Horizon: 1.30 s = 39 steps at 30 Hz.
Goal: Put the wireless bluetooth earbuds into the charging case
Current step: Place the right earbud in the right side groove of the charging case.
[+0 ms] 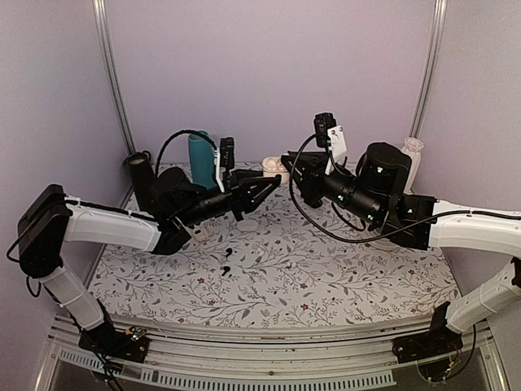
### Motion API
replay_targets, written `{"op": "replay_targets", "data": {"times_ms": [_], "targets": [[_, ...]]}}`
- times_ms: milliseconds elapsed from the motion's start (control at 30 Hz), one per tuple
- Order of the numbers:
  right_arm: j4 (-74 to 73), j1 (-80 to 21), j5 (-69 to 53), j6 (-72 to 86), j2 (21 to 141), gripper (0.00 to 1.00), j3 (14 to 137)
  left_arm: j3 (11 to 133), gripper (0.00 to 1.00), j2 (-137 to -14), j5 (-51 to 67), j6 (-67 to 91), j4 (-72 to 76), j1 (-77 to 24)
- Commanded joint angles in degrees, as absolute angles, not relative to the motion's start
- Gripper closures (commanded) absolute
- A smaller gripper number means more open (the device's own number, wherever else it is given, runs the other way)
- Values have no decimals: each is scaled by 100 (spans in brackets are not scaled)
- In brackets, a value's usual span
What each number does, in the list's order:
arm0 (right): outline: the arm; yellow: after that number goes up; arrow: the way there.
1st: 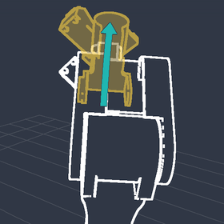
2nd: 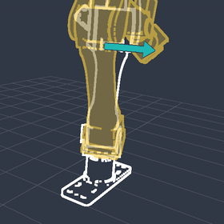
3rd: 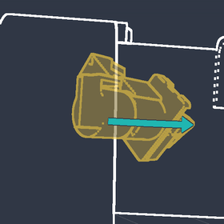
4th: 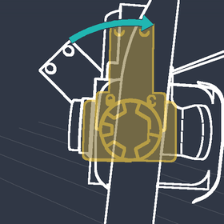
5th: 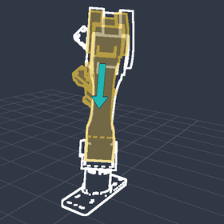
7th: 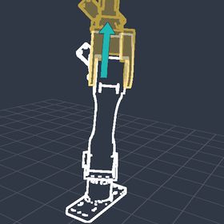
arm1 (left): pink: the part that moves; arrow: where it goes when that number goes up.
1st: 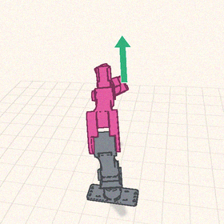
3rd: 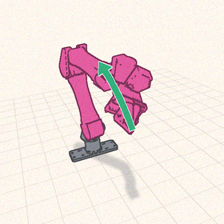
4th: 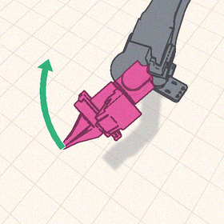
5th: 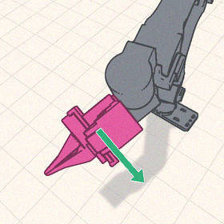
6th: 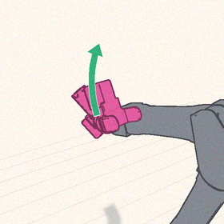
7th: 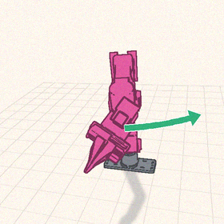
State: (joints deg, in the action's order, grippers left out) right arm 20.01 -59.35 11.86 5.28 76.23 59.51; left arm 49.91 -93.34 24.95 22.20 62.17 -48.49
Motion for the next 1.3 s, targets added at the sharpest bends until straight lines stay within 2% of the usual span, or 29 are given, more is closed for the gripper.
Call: {"op": "replay_targets", "data": {"times_ms": [0, 567, 800, 1267], "targets": [[1912, -6002, 1120, 484, 7718, 87, 5819, 5297, 100, -9158, 2362, 2348, 6456, -4913], [1826, -6049, 1143, 319, 7676, 86, 5748, 5361, 100, -9027, 2173, 2315, 6319, -4905], [1681, -6056, 963, 392, 7742, 74, 5888, 5368, 100, -9027, 2307, 2070, 6197, -4907], [1216, -6047, 1070, 709, 7644, 61, 6096, 5203, 100, -8923, 2407, 1652, 6106, -4922]]}}
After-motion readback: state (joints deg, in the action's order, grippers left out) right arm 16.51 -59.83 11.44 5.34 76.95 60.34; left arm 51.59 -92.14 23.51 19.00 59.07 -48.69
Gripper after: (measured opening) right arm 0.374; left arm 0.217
